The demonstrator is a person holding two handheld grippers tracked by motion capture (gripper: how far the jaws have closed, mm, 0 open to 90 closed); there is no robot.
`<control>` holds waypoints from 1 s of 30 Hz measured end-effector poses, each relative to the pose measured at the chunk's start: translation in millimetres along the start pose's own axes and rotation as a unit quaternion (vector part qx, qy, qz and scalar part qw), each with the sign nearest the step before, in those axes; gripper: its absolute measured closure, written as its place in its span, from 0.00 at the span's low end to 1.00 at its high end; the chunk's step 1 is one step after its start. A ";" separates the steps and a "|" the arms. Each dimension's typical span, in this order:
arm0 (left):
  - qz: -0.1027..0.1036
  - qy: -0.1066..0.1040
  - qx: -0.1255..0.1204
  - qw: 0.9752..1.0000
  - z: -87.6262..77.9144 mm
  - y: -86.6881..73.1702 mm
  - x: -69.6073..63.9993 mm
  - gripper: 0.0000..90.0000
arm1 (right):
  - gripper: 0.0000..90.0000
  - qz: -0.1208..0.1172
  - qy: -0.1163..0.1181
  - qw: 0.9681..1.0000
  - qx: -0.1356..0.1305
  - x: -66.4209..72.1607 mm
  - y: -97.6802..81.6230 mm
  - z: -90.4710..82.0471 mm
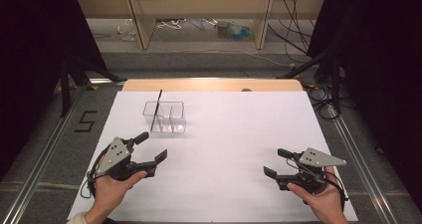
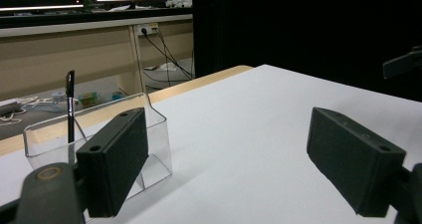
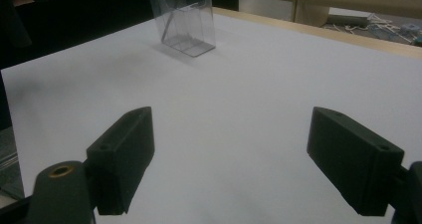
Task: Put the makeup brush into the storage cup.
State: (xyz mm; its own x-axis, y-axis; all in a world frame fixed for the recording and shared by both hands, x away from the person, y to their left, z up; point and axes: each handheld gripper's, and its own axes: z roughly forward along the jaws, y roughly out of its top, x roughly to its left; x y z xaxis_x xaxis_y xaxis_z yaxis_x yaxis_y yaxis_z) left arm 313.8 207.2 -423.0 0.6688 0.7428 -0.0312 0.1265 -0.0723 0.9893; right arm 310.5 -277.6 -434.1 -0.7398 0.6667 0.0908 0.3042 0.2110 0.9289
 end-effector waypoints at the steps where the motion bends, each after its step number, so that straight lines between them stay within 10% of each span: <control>1: 0.001 -0.001 -0.002 1.000 -0.8 -0.5 0.3 0.18 | 0.22 0.000 0.000 1.000 0.000 0.2 0.0 0.0; 30: 0.000 -0.006 0.016 1.000 -5.6 -7.4 -0.4 0.18 | 0.22 0.007 0.001 1.000 0.005 -1.4 -0.8 0.2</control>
